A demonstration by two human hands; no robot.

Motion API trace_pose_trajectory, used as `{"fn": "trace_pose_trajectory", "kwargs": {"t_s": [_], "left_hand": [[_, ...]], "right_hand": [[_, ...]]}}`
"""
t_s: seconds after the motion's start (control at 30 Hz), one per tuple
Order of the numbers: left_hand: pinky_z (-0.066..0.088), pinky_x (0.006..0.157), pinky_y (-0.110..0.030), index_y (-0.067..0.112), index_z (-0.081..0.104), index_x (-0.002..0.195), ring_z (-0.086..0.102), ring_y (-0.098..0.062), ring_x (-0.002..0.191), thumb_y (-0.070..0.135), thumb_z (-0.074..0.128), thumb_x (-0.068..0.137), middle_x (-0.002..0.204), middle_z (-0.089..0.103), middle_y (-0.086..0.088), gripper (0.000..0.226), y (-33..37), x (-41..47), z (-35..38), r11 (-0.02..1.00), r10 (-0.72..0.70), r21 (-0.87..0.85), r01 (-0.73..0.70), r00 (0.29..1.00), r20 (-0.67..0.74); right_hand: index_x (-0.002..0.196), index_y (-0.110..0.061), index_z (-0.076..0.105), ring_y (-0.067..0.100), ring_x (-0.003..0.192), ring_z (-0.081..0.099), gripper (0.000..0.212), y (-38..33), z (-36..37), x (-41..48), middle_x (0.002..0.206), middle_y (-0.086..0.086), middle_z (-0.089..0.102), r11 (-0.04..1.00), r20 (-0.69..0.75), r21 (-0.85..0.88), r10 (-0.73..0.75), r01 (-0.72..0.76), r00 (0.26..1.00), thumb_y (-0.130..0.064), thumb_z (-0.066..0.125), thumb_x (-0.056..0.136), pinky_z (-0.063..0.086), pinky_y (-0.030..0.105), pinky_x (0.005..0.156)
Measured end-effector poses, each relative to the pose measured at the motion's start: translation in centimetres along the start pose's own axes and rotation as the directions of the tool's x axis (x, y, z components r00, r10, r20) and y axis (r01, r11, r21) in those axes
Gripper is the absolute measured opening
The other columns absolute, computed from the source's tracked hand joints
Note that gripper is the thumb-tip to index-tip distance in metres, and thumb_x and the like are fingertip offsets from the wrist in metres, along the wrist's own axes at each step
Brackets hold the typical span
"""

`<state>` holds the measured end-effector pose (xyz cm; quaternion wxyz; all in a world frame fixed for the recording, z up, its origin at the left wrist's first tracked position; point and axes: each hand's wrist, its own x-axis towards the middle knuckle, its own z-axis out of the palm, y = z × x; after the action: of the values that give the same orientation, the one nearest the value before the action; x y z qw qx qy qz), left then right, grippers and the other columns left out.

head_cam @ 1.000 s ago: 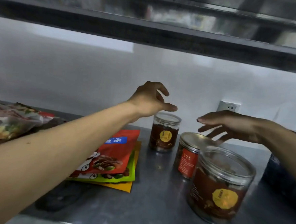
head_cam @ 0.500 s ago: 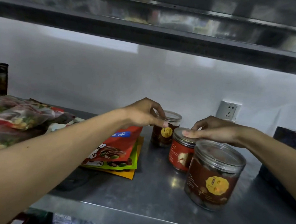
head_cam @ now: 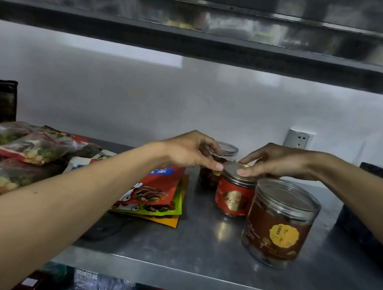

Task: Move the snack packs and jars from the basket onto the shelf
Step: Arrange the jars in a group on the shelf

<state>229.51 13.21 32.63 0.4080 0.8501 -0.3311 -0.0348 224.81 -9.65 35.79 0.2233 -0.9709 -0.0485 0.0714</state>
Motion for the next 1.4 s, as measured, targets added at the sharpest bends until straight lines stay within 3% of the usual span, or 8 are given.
{"fn": "trace_pose_trajectory", "kwargs": {"t_s": [0.13,0.3,0.43,0.6,0.83,0.97,1.17,1.4], "left_hand": [[0.045,0.063,-0.004,0.018,0.060,0.127,0.063,-0.004,0.097,0.031,0.076,0.080,0.111,0.068,0.001,0.051,0.3,0.3,0.5,1.000,-0.007,-0.021,0.008,0.999,0.032],[0.049,0.076,-0.016,0.015,0.059,0.130,0.062,-0.012,0.108,0.034,0.078,0.077,0.120,0.066,-0.004,0.059,0.0,0.5,0.6,1.000,-0.015,0.006,0.015,1.000,0.022],[0.053,0.084,-0.026,0.013,0.063,0.124,0.063,-0.014,0.107,0.039,0.078,0.073,0.118,0.067,-0.002,0.060,-0.3,0.3,0.1,0.999,-0.017,0.039,0.016,1.000,0.024],[0.050,0.087,-0.019,0.010,0.065,0.124,0.062,-0.011,0.106,0.039,0.077,0.074,0.118,0.067,0.000,0.059,-0.3,-0.2,-0.3,0.998,-0.021,0.067,0.020,1.000,0.017],[0.045,0.103,-0.031,0.012,0.061,0.129,0.058,-0.014,0.116,0.047,0.075,0.070,0.125,0.064,0.000,0.070,-0.1,-0.7,-0.3,0.995,-0.030,0.096,0.029,1.000,0.010],[0.046,0.099,-0.029,0.016,0.061,0.127,0.058,-0.014,0.112,0.042,0.074,0.077,0.122,0.064,0.000,0.058,0.8,-1.4,-1.0,0.997,0.039,0.065,-0.034,0.996,-0.086],[0.048,0.088,-0.019,0.016,0.061,0.127,0.060,-0.007,0.104,0.036,0.074,0.079,0.115,0.065,0.002,0.053,3.7,-2.7,-0.5,0.990,0.139,0.009,-0.139,0.986,-0.094],[0.048,0.100,-0.028,0.017,0.060,0.127,0.062,-0.013,0.109,0.030,0.080,0.073,0.118,0.065,-0.001,0.059,5.3,-5.7,4.2,0.985,0.113,-0.116,-0.124,0.988,-0.105]], "right_hand": [[0.127,-0.026,0.060,0.014,0.114,0.058,0.076,-0.6,0.5,0.2,0.120,-0.004,0.063,1.000,0.014,0.013,-0.014,0.014,1.000,-0.062,0.075,0.062,0.047,0.036,0.103],[0.118,-0.018,0.060,0.013,0.107,0.060,0.077,-1.2,0.9,0.5,0.113,-0.001,0.065,1.000,-0.019,-0.006,-0.009,0.009,1.000,-0.063,0.074,0.058,0.051,0.031,0.094],[0.123,-0.017,0.057,0.019,0.104,0.064,0.088,-1.5,1.2,0.9,0.116,0.004,0.064,0.998,-0.009,0.065,-0.006,0.006,1.000,-0.064,0.078,0.051,0.055,0.038,0.092],[0.125,-0.015,0.056,0.022,0.108,0.062,0.099,-2.0,1.4,1.0,0.118,0.005,0.063,0.996,-0.011,0.082,-0.018,0.019,1.000,-0.066,0.078,0.043,0.054,0.043,0.094],[0.127,-0.018,0.058,0.019,0.110,0.062,0.077,-2.2,1.1,0.0,0.125,0.004,0.063,0.996,0.033,0.085,-0.015,0.012,0.999,-0.065,0.066,0.067,0.054,0.040,0.095],[0.133,-0.020,0.052,0.015,0.113,0.061,0.071,-2.3,-0.6,-3.1,0.132,0.003,0.058,0.993,-0.098,0.116,-0.017,0.028,0.995,-0.061,0.058,0.076,0.053,0.032,0.092],[0.121,-0.032,0.056,0.014,0.111,0.064,0.058,-1.2,-1.6,-9.1,0.128,0.000,0.062,0.962,-0.281,0.258,-0.013,0.089,0.959,-0.060,0.062,0.071,0.052,0.039,0.098],[0.138,-0.032,0.048,0.011,0.112,0.061,0.080,1.0,1.7,-14.0,0.134,-0.003,0.056,0.928,-0.282,0.357,-0.004,0.109,0.959,-0.060,0.069,0.066,0.052,0.034,0.096]]}}
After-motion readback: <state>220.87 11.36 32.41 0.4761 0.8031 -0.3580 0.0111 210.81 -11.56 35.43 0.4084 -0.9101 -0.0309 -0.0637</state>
